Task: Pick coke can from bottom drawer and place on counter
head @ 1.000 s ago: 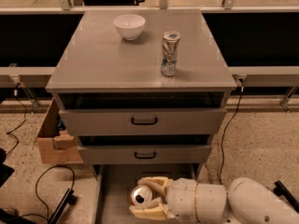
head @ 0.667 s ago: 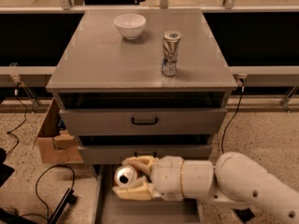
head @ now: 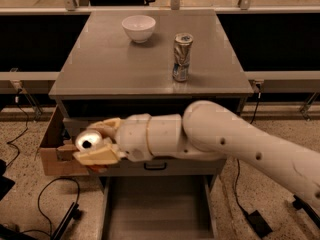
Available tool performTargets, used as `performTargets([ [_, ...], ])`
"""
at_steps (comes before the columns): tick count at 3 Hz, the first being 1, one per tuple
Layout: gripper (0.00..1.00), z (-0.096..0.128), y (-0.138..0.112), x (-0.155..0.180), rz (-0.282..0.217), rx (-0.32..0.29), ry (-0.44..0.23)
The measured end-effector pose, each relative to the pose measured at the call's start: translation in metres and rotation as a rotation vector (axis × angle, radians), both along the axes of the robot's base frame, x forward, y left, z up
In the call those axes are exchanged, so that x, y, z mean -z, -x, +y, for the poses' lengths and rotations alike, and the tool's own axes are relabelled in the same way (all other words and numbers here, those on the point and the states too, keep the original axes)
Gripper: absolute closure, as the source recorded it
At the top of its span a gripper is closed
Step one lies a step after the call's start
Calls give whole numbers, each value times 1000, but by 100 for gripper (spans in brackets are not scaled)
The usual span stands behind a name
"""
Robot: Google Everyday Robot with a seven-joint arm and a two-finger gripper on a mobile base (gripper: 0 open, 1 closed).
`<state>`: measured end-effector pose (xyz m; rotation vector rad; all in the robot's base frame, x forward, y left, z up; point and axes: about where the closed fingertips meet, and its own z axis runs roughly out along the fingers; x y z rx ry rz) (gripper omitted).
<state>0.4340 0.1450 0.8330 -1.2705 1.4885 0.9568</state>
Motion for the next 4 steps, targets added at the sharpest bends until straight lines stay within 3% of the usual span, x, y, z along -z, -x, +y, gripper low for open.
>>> performTargets([
  [2, 100, 73, -48, -73, 6, -82, -73],
  [4, 100, 63, -54, -76, 20, -49, -107],
])
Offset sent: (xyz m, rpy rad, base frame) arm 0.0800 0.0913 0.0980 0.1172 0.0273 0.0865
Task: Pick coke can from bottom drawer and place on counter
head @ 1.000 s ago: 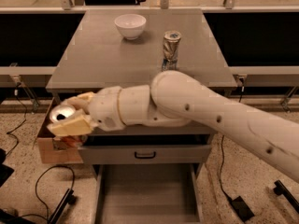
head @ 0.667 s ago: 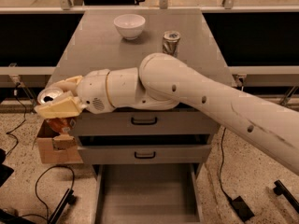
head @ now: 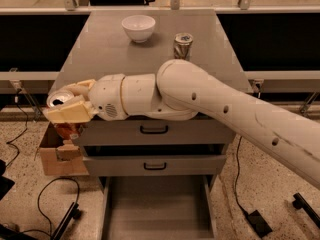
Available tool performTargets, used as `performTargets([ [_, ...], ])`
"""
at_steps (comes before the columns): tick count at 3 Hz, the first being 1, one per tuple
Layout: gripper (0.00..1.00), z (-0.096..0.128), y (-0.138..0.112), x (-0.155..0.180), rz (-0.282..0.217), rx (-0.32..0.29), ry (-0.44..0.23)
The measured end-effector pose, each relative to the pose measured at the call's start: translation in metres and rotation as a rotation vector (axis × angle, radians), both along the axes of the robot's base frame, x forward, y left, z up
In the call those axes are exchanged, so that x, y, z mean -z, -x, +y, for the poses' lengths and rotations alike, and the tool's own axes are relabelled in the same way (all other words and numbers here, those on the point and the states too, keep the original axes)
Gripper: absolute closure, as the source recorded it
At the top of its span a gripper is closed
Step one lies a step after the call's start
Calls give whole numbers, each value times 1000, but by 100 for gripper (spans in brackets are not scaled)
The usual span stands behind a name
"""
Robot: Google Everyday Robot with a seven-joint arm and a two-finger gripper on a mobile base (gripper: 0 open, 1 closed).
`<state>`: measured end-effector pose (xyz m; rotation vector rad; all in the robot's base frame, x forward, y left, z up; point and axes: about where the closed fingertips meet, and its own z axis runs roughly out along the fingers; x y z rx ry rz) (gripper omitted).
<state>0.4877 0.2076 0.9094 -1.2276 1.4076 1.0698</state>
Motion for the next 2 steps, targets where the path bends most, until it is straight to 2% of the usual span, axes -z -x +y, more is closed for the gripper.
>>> performTargets([
  [1, 100, -30, -24, -8, 58, 98, -87],
  [2, 100, -55, -55, -17, 115, 223, -120],
])
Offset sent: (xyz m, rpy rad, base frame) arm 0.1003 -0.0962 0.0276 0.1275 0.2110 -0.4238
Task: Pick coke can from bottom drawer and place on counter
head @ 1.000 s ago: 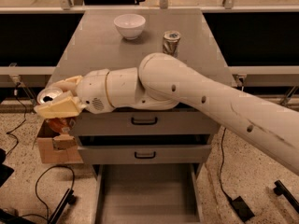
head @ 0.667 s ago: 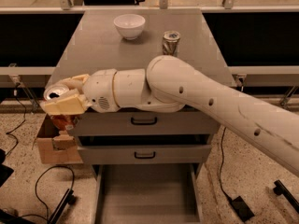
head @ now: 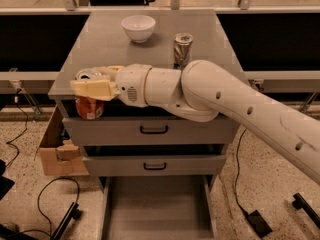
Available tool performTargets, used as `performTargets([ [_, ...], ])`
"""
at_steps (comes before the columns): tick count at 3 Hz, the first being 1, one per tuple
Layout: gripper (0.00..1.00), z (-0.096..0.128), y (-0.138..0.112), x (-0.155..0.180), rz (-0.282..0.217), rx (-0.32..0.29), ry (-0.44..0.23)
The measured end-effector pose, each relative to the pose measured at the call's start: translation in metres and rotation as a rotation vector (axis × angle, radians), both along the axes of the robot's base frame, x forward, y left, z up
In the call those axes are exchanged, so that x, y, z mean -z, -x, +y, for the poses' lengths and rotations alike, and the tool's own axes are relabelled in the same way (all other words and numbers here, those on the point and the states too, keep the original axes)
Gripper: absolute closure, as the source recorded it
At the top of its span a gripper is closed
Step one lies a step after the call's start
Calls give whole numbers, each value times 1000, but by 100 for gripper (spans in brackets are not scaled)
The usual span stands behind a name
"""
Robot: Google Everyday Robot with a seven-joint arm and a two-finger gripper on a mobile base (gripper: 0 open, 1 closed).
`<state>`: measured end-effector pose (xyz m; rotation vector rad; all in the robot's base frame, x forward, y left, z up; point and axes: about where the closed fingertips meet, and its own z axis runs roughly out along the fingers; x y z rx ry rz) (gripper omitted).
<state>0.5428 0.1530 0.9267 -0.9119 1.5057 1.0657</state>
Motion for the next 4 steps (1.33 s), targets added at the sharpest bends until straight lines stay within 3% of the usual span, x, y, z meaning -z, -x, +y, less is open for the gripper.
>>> performTargets([
  [1, 100, -21, -29, -21, 52, 135, 20],
  [2, 100, -23, -47, -52, 66, 219, 63],
  [3, 100, -11, -60, -73, 68, 269, 121],
  [4, 100, -25, -84, -67, 79, 351, 155],
])
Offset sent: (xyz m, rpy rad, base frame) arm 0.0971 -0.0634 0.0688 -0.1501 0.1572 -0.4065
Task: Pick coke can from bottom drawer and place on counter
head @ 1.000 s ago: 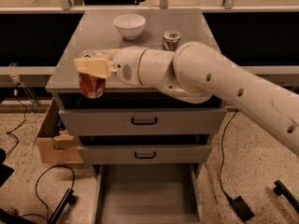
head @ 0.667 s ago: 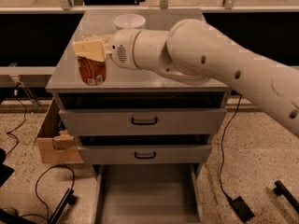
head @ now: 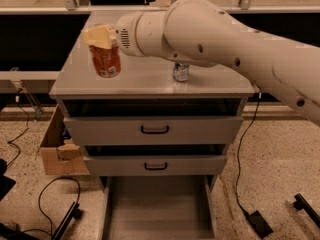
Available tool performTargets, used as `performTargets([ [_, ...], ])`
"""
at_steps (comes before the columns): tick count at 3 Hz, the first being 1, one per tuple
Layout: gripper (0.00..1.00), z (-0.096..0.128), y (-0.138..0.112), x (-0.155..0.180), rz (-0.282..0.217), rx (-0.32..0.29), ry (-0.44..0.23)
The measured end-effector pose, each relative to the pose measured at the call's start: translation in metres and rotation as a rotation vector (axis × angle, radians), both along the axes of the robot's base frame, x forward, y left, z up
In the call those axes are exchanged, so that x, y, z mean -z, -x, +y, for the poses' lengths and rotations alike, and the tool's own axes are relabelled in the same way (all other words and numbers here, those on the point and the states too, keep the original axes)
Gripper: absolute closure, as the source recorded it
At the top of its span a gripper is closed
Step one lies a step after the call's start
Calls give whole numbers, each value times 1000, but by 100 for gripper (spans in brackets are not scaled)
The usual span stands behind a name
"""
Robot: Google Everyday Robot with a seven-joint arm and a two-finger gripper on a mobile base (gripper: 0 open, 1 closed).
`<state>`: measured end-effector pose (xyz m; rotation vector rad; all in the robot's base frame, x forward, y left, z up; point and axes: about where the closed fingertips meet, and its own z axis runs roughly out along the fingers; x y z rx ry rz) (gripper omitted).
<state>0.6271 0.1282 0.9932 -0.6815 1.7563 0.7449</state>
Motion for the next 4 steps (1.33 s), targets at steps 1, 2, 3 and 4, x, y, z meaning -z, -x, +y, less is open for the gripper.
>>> performTargets([
  [1, 100, -9, -21, 15, -1, 65, 4],
  [2, 100, -11, -37, 29, -11, 103, 9],
  [3, 100, 2, -51, 43, -17, 101, 15],
  [4, 100, 19, -63, 53, -18, 71, 25],
])
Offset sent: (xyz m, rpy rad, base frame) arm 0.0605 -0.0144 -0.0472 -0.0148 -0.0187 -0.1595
